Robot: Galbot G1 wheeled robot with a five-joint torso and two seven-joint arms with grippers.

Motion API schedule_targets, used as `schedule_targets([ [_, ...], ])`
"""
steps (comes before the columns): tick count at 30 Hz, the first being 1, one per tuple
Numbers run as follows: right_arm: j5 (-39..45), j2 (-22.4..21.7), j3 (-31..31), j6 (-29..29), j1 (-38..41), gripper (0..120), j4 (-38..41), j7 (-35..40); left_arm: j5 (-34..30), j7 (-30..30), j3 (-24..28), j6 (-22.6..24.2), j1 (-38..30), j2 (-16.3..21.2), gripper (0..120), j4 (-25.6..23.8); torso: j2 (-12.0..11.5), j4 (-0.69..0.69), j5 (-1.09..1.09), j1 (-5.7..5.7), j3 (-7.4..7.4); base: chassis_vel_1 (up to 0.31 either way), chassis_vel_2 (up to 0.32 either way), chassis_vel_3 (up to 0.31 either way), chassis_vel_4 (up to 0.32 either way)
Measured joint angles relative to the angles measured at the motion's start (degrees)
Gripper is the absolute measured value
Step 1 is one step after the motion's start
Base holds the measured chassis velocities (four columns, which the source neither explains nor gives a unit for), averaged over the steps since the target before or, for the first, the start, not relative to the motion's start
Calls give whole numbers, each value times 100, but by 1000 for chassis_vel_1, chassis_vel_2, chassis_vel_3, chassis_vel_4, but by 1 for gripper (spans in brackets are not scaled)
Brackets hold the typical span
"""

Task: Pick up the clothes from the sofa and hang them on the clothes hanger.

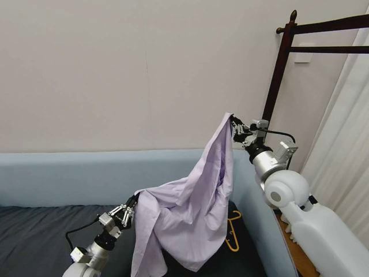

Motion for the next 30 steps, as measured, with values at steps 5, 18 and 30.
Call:
schedule_targets([
  [5, 519, -32, 26, 112, -53, 0, 242, -501, 426, -402, 239, 177, -312, -287, 0, 562, 0, -1, 0, 0, 0, 0, 0, 0, 0],
  [18, 755, 75, -123, 395, -87, 0, 129, -1084, 1862, -2466, 812, 602, -682, -767, 3, 1511, 0, 0, 1, 0, 1, 0, 0, 0, 0],
  [30, 516, 291, -341, 460, 154, 0, -288, -1051, 3059, -2432, 557, -471, -229, -587, 51, 1189, 0, 1, 1, 0, 0, 0, 0, 0, 0],
])
